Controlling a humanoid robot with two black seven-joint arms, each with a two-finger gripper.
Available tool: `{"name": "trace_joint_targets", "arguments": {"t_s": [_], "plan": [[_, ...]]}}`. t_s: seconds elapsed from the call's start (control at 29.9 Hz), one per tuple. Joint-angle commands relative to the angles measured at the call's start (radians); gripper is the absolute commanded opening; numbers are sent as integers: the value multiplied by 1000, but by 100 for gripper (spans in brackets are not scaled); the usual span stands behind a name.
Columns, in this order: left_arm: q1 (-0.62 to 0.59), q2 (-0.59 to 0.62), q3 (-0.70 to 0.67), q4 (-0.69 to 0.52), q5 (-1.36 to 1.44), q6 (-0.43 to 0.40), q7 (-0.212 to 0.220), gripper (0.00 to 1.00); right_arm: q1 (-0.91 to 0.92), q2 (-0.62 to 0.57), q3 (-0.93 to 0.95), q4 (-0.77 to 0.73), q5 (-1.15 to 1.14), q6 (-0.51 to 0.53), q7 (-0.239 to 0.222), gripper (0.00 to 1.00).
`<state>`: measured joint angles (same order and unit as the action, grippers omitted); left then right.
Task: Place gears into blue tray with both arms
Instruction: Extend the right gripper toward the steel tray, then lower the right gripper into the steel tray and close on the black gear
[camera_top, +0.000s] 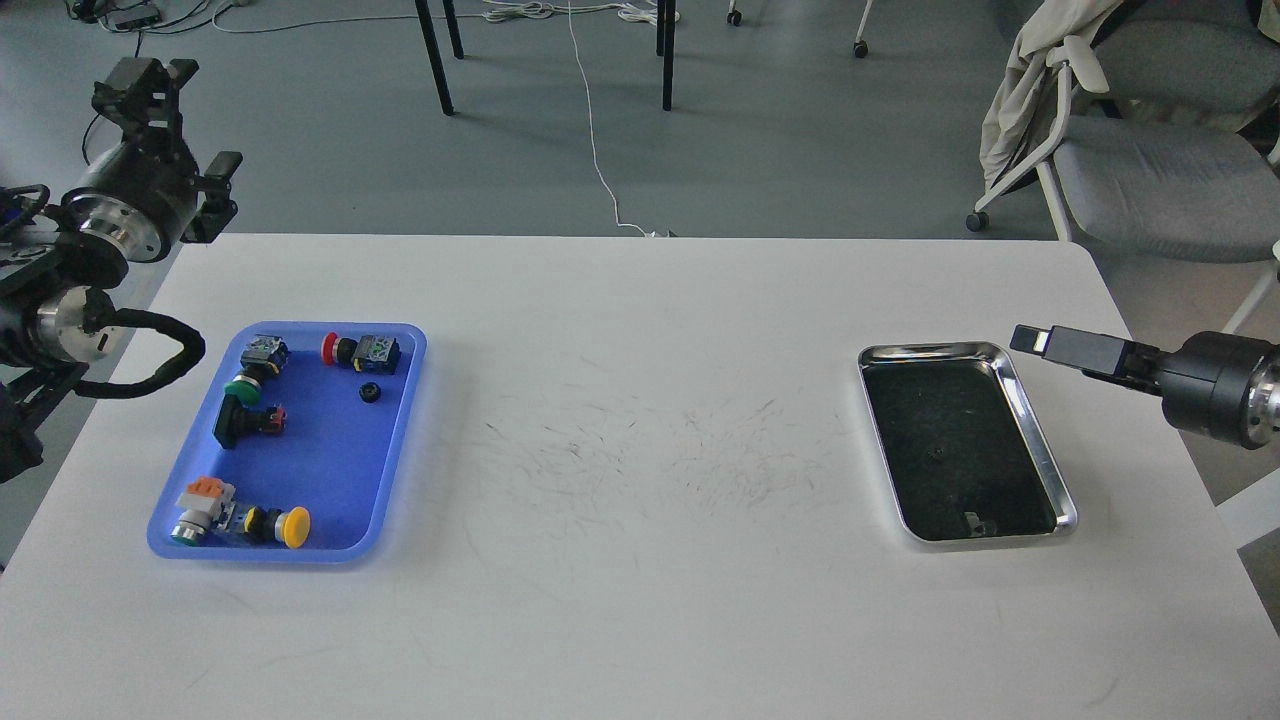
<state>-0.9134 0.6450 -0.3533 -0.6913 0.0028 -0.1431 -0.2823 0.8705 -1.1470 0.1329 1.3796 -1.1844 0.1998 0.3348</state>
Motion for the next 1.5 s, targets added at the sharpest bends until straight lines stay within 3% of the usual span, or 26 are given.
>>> {"name": "trace_joint_targets", "arguments": {"t_s": [0.0,0.17,0.3,0.53,0.74,1.07,1.47], "plan": [[-2,-10,-15,3,-17,-13,38,98,19,-2,-1,-1,-156,25,10,96],[-5,-44,-15,16,-20,-12,66,98,76,3,-1,1,-291,95,58,96],[-5,-48,-19,21,-23,-12,84,98,116,6,-3,1,-378,167,154,98],[4,-59,-62,50,-23,-9,71,98,117,30,-3,-4,-599,190,154,97],[21,-107,-102,95,-73,-36,9,98,130,95,-4,-43,-687,188,154,97],[80,-130,-243,110,-127,-21,-9,98,139,188,-48,-135,-846,185,154,95],[96,-128,-245,156,-129,-32,-11,99,254,341,-239,-286,-860,182,154,89]]}}
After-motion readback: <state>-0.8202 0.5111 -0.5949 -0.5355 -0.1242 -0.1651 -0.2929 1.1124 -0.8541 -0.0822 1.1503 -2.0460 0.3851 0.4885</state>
